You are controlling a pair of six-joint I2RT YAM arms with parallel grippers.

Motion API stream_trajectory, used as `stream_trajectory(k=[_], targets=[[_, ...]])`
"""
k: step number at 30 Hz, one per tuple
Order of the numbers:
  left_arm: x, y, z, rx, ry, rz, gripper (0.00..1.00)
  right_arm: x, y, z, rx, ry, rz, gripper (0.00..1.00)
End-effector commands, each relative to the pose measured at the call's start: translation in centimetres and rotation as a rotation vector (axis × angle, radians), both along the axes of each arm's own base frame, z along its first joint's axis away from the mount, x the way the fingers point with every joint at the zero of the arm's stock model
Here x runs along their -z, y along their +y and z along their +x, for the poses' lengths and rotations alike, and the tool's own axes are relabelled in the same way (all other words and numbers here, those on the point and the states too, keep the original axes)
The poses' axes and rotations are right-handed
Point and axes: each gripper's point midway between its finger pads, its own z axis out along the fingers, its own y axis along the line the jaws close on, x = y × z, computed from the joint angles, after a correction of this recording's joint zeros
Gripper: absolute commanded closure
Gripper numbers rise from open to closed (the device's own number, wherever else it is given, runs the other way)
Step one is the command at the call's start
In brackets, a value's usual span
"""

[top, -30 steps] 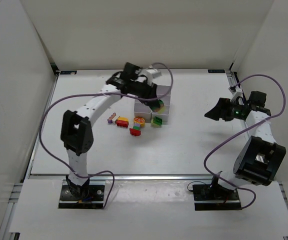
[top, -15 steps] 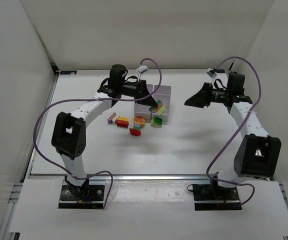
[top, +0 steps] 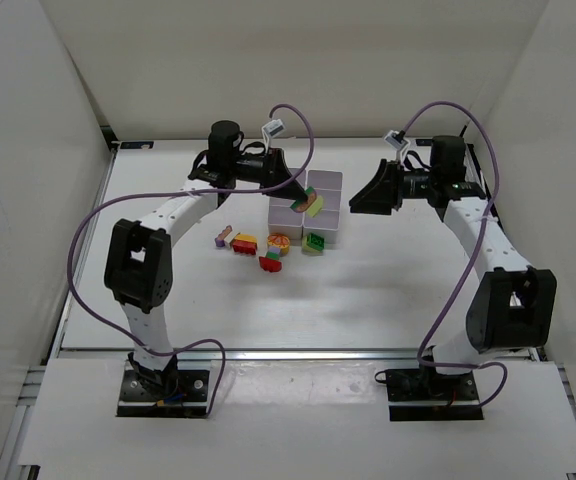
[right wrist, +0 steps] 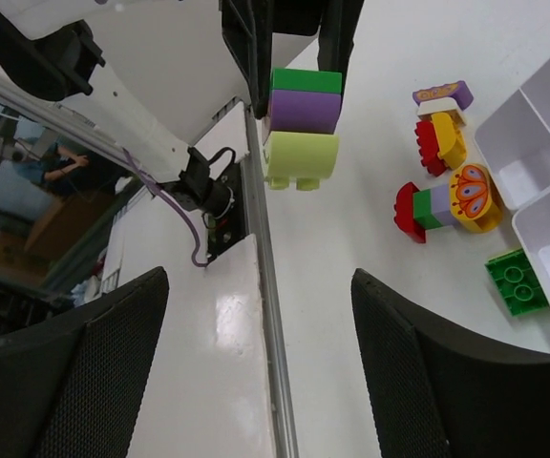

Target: Sort the legos into containers by color

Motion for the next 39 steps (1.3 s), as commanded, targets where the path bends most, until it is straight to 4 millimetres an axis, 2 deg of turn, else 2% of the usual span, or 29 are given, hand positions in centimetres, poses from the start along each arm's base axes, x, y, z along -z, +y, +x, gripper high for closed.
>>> stream_trajectory(k=[1, 4, 13, 28, 33, 39], targets=[[-2.1, -0.2, -0.5, 0.041, -0.068, -0.033, 0.90, -1.3, 0.6, 0.4, -0.034, -0.013, 0.019, 0.19], [-2.0, -0.4, -0.8, 0.053, -0.070, -0.035, 0.90, -1.7, 1.2, 1.2, -0.044, -0.033, 0.021, 0.15], [-2.7, -1.2, -1.0, 0.075, -0.091, -0.044, 0.90, -1.3, 3.0, 2.3, -0.082, -0.038, 0.014, 0.14], [-2.3, -1.6, -0.6, 0.084, -0.090, -0.044, 0.90, -1.4, 5.9, 1.8, -0.159, -0.061, 0.010, 0.13], [-2.1, -1.7, -0.4, 0.081, -0.091, -0.044, 0.90, -1.2, 6.7, 1.6, -0.179, -0.063, 0.005, 0.27], [-2.2, -1.7, -0.4, 0.080, -0.100, -0.046, 0.90, -0.5, 6.7, 1.4, -0.184, -0.046, -0.004, 0.29]])
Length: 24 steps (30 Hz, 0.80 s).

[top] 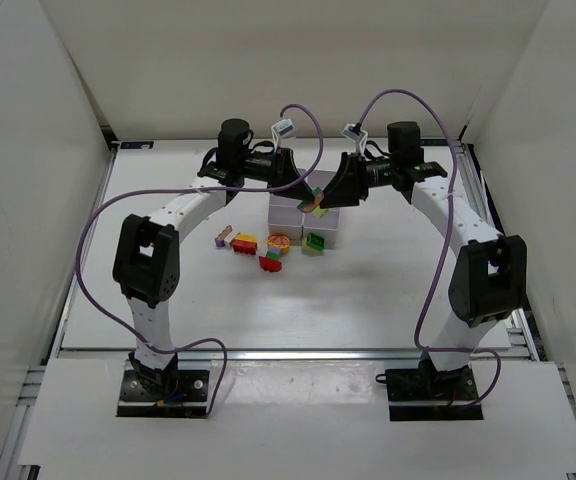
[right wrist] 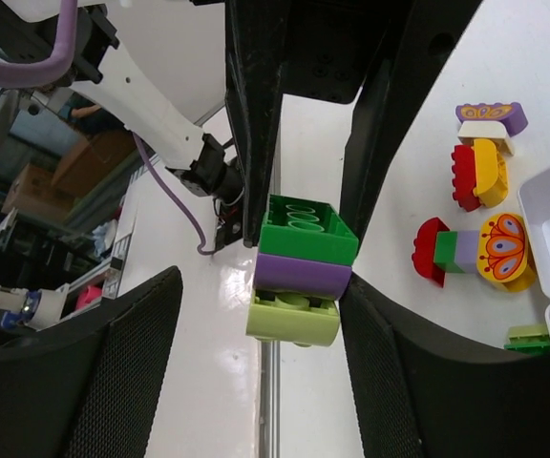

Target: Sort the legos into containers by color

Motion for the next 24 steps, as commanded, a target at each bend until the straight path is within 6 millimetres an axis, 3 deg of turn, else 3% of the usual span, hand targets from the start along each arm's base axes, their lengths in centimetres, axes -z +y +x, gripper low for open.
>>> stream_trajectory(k=[1, 5, 12, 15, 16, 17, 20, 24], targets=[[-2.5, -0.1, -0.3, 0.018, -0.091, -0.040, 0.90, -0.8, 0.1, 0.1, -0.013, -0.036, 0.008, 0.30], [-2.6, -0.2, -0.1, 0.017, -0.100, -0.043, 0.90, -0.3, 0.1, 0.1, -0.011, -0.031, 0.001, 0.34], [-2.9, -0.4, 0.2, 0.012, -0.110, -0.046, 0.90, 0.3, 0.1, -0.1, -0.010, -0.018, -0.011, 0.53], [-2.9, -0.4, 0.2, 0.011, -0.109, -0.046, 0.90, 0.1, 0.0, -0.1, -0.006, -0.025, -0.010, 0.73], [-2.9, -0.4, 0.2, 0.009, -0.107, -0.045, 0.90, 0.3, 0.1, 0.0, 0.000, -0.023, -0.016, 0.90], [-2.8, -0.4, 0.2, 0.009, -0.109, -0.045, 0.90, 0.2, 0.1, -0.1, 0.001, -0.028, -0.017, 0.94], [-2.6, -0.2, 0.2, 0.000, -0.107, -0.042, 0.90, 0.2, 0.0, -0.4, -0.001, -0.043, -0.015, 1.00], [-2.6, 0.8, 1.1, -0.058, -0.113, -0.039, 0.90, 0.5, -0.5, -1.4, -0.013, -0.085, -0.023, 1.00]])
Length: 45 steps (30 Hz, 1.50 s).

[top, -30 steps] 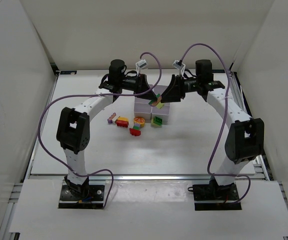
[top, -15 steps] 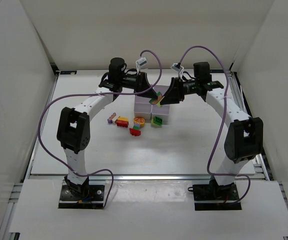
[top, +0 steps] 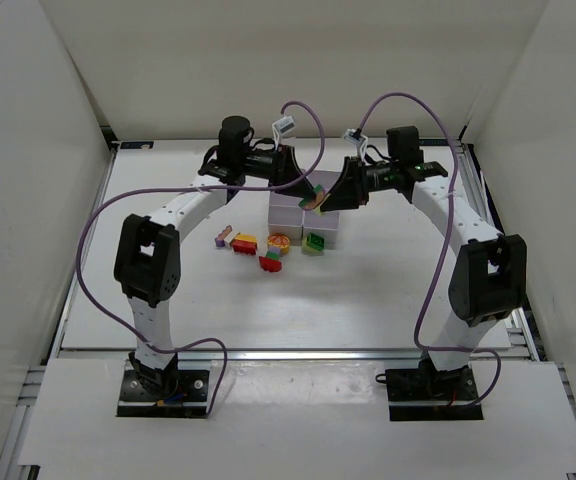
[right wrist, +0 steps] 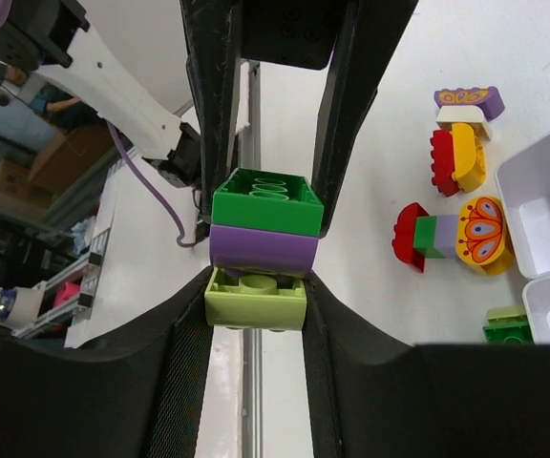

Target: Sort the legos into containers by color

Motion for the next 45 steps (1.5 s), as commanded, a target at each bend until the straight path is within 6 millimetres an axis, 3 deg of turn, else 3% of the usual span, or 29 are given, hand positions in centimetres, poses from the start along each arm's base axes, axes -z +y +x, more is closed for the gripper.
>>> stream_trajectory(k=[1, 7, 11, 16, 18, 21, 26, 36, 45], targets=[[-1.9, 1.4, 0.9, -0.073, -0.073, -0.024, 0.90, -1.0, -0.4, -1.7, -0.035, -0.104, 0.012, 1.00], [-2.7, 5.0, 4.0, -0.196, -0.100, -0.025, 0.90, 1.2, -1.4, -4.5, -0.043, -0.091, -0.031, 1.00], [-3.4, 6.7, 5.4, -0.254, -0.113, -0.024, 0.90, 2.3, -1.6, -4.5, -0.016, -0.096, -0.080, 1.00], [-3.1, 8.2, 7.4, -0.384, -0.170, 0.027, 0.90, 5.9, -2.0, 0.6, 0.149, -0.183, -0.288, 1.00], [-2.1, 9.0, 7.5, -0.428, -0.117, 0.087, 0.90, 6.9, -1.8, 2.6, 0.208, -0.249, -0.385, 1.00], [-1.4, 10.6, 8.8, -0.525, -0.134, 0.156, 0.90, 8.0, -1.2, 4.6, 0.271, -0.342, -0.491, 1.00], [-0.9, 12.6, 9.8, -0.613, -0.164, 0.209, 0.90, 9.8, 0.6, 5.7, 0.293, -0.416, -0.578, 1.00], [-0.3, 14.4, 9.5, -0.655, -0.159, 0.226, 0.90, 11.7, -0.8, 10.2, 0.457, -0.452, -0.733, 1.00], [0.1, 14.5, 9.8, -0.652, -0.155, 0.226, 0.90, 13.4, -0.9, 10.6, 0.460, -0.418, -0.772, 1.00]])
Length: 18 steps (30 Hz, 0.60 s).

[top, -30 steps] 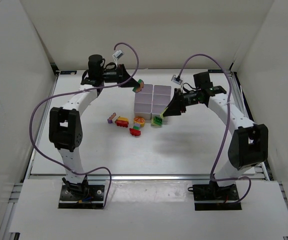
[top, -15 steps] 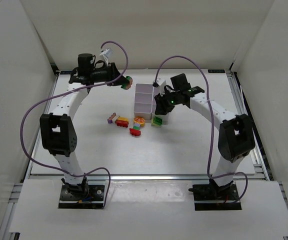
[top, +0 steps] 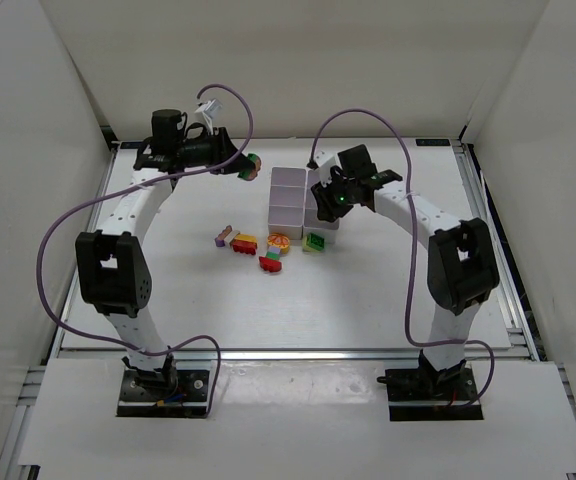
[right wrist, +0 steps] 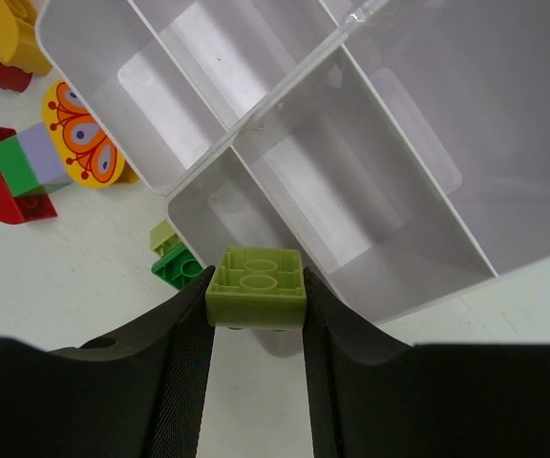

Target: Sort the legos into containers by color

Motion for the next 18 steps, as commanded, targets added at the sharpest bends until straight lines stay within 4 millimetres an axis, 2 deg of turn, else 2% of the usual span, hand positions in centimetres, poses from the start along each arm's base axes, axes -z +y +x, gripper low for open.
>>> stream_trajectory(k=[1, 2, 6, 9, 15, 18], targets=[[-1.9, 0.3, -0.6, 0.005, -0.055, -0.002, 0.90, -1.4, 0.4, 1.5, 0.018, -0.052, 0.012, 0.98], [-1.9, 0.3, -0.5, 0.005, -0.053, -0.002, 0.90, -1.3, 0.5, 1.5, 0.013, -0.051, 0.012, 0.94], [-1.4, 0.1, -0.5, 0.011, -0.041, -0.003, 0.90, -1.5, 0.6, 1.4, 0.003, -0.049, 0.018, 0.65], [-1.1, 0.1, -0.4, 0.014, -0.030, -0.010, 0.90, -1.9, 0.6, 1.1, -0.007, -0.050, 0.025, 0.51], [-0.4, -0.4, -0.7, 0.032, -0.004, -0.028, 0.90, -3.1, 0.3, 0.7, -0.016, -0.091, 0.030, 0.40], [-0.8, -0.9, -1.1, 0.067, -0.017, -0.051, 0.90, -4.1, 0.2, 0.2, -0.027, -0.114, 0.039, 0.40]])
